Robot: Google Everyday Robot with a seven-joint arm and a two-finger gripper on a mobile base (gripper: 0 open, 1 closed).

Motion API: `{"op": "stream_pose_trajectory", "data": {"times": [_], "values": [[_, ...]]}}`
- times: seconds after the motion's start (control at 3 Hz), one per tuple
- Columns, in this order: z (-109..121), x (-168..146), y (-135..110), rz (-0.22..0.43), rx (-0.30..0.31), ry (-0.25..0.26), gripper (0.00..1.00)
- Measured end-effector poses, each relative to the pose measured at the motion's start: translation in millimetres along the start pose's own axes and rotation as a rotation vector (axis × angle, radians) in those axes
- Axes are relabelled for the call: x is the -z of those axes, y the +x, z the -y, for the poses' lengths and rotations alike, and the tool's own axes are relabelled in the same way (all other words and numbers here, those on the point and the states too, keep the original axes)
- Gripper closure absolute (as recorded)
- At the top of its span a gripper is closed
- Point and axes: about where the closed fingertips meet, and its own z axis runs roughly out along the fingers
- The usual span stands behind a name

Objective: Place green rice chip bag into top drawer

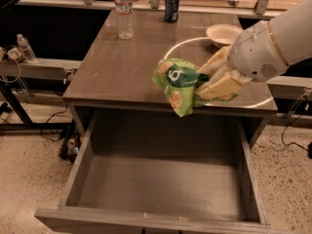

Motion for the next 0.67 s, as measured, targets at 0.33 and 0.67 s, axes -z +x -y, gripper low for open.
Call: {"op": "stream_pose_trajectory", "data": {"times": [0.33, 0.67], "values": [[0, -1, 0, -0.002, 0.0, 0.001, 1.0], [-10, -17, -4, 0.042, 0.079, -0.071, 1.0]]}}
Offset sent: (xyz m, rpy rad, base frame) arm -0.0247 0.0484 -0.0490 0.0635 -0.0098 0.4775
